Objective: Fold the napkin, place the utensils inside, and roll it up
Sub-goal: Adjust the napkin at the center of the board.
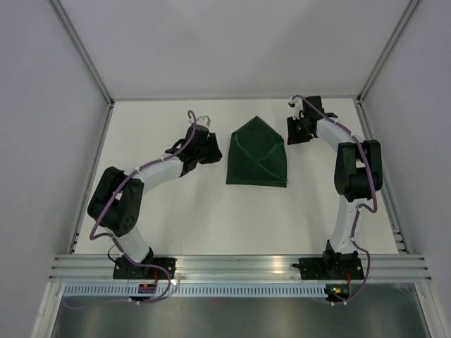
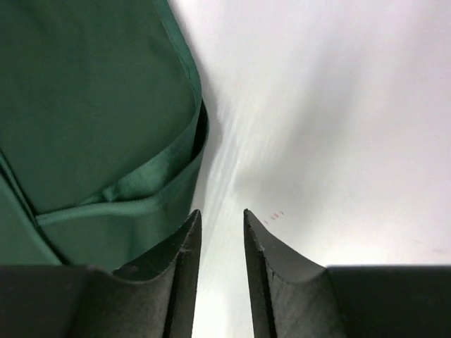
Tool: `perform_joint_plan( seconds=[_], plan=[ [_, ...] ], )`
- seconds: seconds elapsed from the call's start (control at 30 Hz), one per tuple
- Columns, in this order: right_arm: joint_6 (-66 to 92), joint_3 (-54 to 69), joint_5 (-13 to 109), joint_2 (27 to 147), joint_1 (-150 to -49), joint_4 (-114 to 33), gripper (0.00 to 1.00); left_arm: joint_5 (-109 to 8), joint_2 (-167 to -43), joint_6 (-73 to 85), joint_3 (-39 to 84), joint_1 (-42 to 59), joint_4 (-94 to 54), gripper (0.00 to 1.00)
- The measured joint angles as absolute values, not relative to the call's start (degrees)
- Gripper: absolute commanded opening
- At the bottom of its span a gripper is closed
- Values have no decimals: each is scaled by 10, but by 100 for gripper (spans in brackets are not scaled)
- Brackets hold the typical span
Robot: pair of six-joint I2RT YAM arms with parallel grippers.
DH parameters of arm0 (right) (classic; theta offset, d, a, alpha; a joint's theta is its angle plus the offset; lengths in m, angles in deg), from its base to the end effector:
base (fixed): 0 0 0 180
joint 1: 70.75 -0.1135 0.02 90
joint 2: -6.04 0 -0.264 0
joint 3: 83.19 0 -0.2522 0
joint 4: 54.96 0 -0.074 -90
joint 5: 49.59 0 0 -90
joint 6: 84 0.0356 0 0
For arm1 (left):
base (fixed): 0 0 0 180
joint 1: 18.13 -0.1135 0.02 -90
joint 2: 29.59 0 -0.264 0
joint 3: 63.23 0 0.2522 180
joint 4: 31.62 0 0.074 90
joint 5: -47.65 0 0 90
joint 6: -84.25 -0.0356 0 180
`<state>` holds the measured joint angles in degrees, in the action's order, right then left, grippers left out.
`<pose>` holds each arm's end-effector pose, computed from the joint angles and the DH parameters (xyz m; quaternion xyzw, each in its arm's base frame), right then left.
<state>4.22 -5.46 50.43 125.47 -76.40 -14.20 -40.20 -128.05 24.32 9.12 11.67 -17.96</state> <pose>0.4458 0.0503 0.1766 -0.0861 0.9538 0.0932 0.2723 0.3213 -0.1825 0.1935 -0.0101 0.9053 -0.1970 0.3762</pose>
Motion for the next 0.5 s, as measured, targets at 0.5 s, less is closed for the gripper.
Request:
perform_joint_plan(
  seconds=[0.5],
  plan=[
    [-181,83,574,994,-794,-140,44,-409,-1147,216,144,109,-135,47]
  ],
)
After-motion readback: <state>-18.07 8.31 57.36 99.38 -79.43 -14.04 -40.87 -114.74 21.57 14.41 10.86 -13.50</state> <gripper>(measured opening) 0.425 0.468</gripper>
